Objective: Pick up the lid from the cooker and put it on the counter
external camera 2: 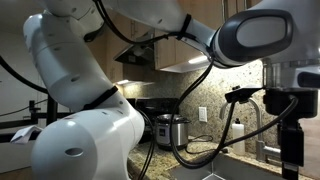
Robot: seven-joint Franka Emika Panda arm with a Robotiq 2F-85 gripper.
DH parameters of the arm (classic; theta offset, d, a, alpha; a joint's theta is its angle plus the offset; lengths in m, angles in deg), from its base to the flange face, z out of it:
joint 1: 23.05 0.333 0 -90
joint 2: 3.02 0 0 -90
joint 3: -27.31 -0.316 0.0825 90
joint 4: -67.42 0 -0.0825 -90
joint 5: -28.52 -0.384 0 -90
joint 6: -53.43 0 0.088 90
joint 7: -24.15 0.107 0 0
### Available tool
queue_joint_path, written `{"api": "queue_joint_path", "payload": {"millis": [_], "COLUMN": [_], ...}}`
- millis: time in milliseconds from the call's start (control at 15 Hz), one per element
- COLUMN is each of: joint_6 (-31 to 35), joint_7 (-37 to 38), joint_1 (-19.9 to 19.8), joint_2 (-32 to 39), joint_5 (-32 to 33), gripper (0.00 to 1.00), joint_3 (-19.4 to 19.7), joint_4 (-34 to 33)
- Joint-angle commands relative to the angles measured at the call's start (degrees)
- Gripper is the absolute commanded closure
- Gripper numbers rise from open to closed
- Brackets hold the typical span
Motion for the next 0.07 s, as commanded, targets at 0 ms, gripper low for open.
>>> {"api": "queue_joint_path", "payload": {"millis": [0], "joint_6": [0.3], "joint_7": [1.7], "joint_1": [3.4], "joint_2": [0.1], "joint_5": [2.1], "gripper": [0.0], "joint_3": [3.3], "joint_4": [0.0]}}
